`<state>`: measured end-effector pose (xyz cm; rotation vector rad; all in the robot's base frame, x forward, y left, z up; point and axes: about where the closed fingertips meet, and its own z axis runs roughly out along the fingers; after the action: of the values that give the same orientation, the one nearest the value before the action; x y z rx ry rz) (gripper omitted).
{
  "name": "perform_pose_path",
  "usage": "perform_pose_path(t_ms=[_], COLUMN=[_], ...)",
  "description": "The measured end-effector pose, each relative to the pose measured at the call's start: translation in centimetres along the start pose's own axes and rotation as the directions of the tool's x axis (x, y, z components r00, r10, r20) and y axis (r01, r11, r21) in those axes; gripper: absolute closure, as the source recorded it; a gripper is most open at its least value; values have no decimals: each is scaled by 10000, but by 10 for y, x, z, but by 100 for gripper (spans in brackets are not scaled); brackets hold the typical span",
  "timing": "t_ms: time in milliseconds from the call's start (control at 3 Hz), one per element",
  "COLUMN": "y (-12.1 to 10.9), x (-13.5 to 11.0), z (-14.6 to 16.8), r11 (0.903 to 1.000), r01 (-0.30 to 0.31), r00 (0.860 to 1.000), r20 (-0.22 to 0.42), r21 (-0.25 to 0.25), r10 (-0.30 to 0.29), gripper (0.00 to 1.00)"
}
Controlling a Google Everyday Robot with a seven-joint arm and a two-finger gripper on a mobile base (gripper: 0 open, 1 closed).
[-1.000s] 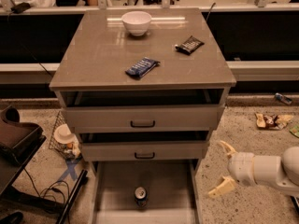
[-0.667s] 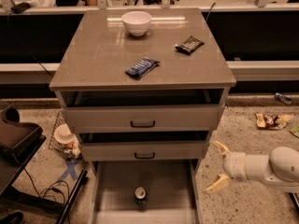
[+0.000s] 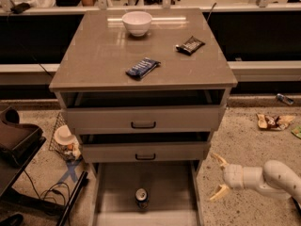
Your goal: Pick pepsi can from bottom drawer and place on counter
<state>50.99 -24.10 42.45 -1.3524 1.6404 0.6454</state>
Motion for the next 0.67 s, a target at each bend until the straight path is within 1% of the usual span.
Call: perform_pose_path(t_ms=[333,667], y=[22,22], x=[48,48], z=[16,16], r11=[9992,9992], r01=[-352,-352], r00=[9989,9989], r20=[307,307], r21=[-186,-186], r10=[358,358], gripper=[0,0])
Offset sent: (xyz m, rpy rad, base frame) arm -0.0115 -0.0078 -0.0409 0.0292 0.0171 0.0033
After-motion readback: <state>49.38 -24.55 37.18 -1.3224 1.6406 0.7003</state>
